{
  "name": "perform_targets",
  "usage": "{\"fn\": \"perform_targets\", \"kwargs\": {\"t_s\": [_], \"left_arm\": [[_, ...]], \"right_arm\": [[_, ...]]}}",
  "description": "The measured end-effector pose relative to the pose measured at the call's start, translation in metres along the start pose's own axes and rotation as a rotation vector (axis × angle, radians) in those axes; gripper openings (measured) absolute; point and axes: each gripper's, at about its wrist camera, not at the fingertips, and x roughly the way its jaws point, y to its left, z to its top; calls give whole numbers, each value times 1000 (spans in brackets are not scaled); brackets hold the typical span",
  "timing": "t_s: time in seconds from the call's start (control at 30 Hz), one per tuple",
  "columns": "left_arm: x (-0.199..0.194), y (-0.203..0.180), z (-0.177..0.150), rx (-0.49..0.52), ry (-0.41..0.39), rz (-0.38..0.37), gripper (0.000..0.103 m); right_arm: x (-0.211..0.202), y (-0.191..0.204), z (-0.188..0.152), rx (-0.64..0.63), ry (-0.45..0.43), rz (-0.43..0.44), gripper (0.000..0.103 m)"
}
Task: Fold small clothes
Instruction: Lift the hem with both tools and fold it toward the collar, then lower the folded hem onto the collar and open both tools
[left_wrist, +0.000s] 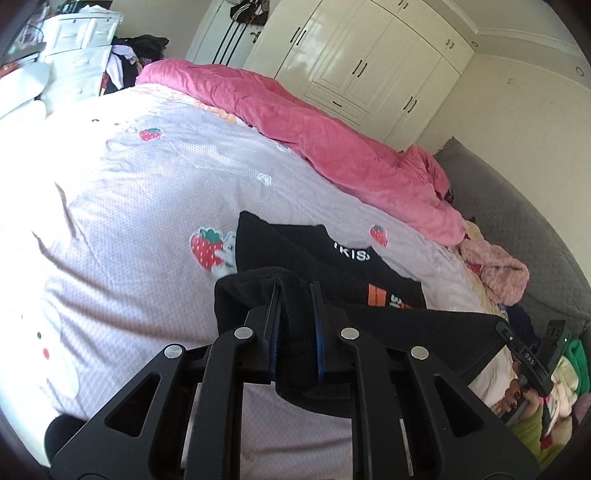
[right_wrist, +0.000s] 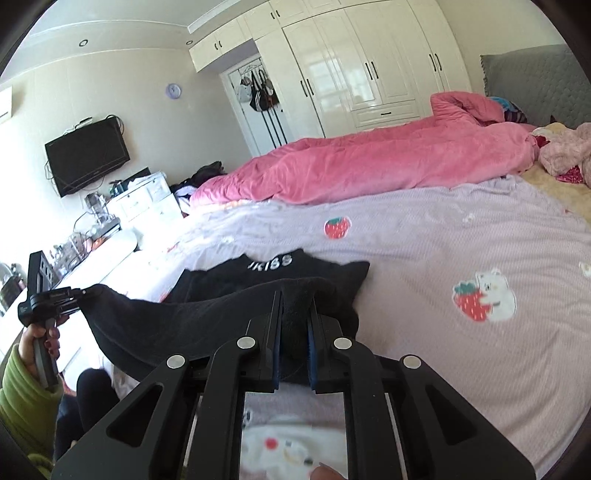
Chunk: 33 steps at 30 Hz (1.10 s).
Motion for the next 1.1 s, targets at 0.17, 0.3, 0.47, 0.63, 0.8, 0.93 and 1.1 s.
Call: {"fn": "perform_targets", "kwargs": {"t_s": [0.17, 0.3, 0.47, 0.63, 0.8, 0.93, 1.1], "left_arm": [[27, 8, 21, -38, 13, 18, 7], [54, 16, 36, -64, 34, 38, 7], [85, 27, 43, -73, 58, 79, 7], [110, 38, 47, -85, 61, 104, 8], [126, 45, 49, -97, 66, 93, 27], [117, 47, 57, -147, 20, 33, 42], [84, 28, 51, -10, -82, 117, 42]], "right_arm": [[29, -10, 18, 20, 10, -31, 10], [62, -22, 23, 61, 49, -61, 10], [98, -39, 26, 115, 92, -85, 10], [130, -52, 26, 143, 140, -131, 11], [148, -56, 24, 132, 164, -201, 30], [147, -66, 26, 166, 144, -212, 37], [120, -59, 29, 136, 60, -232, 37]]}}
